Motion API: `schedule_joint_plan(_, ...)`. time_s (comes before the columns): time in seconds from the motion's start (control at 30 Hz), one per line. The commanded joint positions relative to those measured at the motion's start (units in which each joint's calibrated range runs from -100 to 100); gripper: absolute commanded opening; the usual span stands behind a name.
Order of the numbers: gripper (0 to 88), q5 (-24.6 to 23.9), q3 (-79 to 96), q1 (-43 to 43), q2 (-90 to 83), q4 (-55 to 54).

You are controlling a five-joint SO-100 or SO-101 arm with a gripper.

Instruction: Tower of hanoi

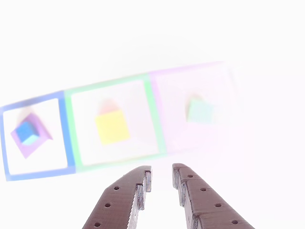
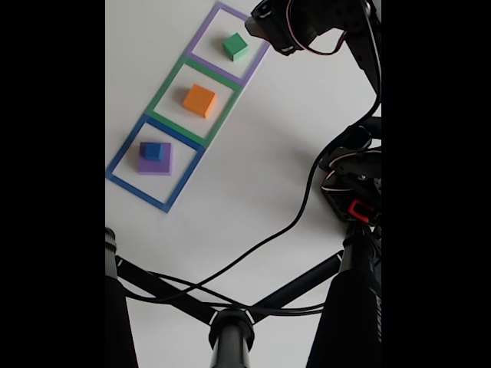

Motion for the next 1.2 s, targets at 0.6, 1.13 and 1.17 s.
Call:
schedule_joint_plan(0.6, 8.5, 0.99, -1.14, -20.43, -7.6, 2.81)
schedule_joint_plan(1.13, 32.8, 0.99, 60.95, -23.79, -19.55, -59.62)
schedule_joint_plan(1.17, 32.8, 0.99, 63.04, -24.07, -18.9, -63.42)
